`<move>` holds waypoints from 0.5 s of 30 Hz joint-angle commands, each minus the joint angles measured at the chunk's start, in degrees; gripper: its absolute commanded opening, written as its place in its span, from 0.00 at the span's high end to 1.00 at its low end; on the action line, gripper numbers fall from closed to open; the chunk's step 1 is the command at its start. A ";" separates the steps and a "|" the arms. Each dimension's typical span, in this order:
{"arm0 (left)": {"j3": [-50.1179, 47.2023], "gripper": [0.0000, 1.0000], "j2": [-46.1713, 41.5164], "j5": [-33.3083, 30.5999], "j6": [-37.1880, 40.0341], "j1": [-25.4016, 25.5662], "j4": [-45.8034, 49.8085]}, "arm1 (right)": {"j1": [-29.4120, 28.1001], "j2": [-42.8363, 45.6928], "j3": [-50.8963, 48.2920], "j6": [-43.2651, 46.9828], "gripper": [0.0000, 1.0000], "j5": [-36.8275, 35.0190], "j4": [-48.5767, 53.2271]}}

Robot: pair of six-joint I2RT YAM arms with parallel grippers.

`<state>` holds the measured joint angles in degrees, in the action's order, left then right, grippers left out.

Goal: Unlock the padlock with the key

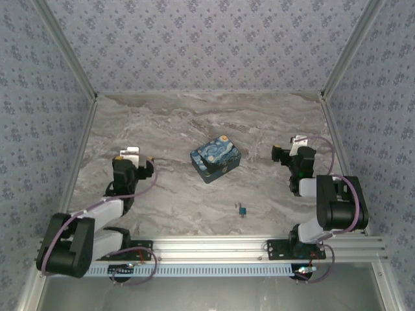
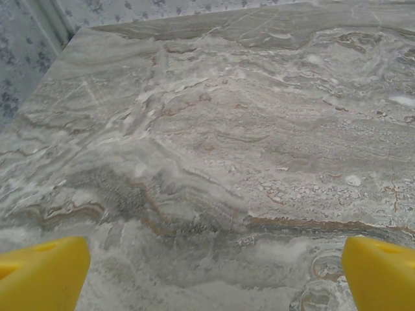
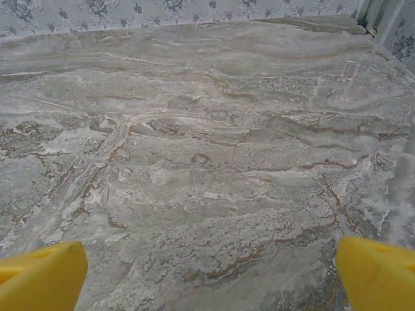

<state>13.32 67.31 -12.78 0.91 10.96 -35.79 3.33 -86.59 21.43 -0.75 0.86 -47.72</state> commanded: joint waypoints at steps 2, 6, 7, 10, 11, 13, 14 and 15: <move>0.94 0.01 4.89 4.17 5.20 -0.33 -11.63 | -0.12 -0.47 0.54 0.93 0.00 -0.92 1.14; 0.99 0.01 8.15 6.04 8.12 -0.95 -15.88 | -0.14 -0.43 0.54 0.93 0.00 -0.95 1.15; 0.48 0.01 9.34 7.02 8.15 -1.59 -17.80 | -0.12 -0.43 0.57 0.86 0.00 -0.95 1.14; -1.05 0.01 13.31 9.05 7.54 -3.69 -25.11 | -0.13 -0.45 0.55 0.93 0.00 -0.95 1.14; -1.24 0.01 13.58 9.26 6.25 -4.59 -25.56 | -0.16 -0.48 0.53 0.93 0.00 -0.95 1.14; -1.53 0.00 14.61 12.47 4.24 -7.27 -26.90 | -0.12 -0.43 0.61 0.92 0.00 -0.93 1.15; -1.47 0.00 16.01 12.66 3.42 -7.94 -28.12 | -0.15 -0.49 0.52 0.87 0.00 -0.90 1.17; -1.18 0.01 17.88 12.82 2.79 -8.54 -29.16 | -0.09 -0.48 0.58 0.93 0.00 -0.94 1.19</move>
<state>12.47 82.59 -3.60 5.96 3.99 -57.58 3.33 -86.59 21.43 -0.56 0.86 -47.68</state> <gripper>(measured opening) 0.994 0.998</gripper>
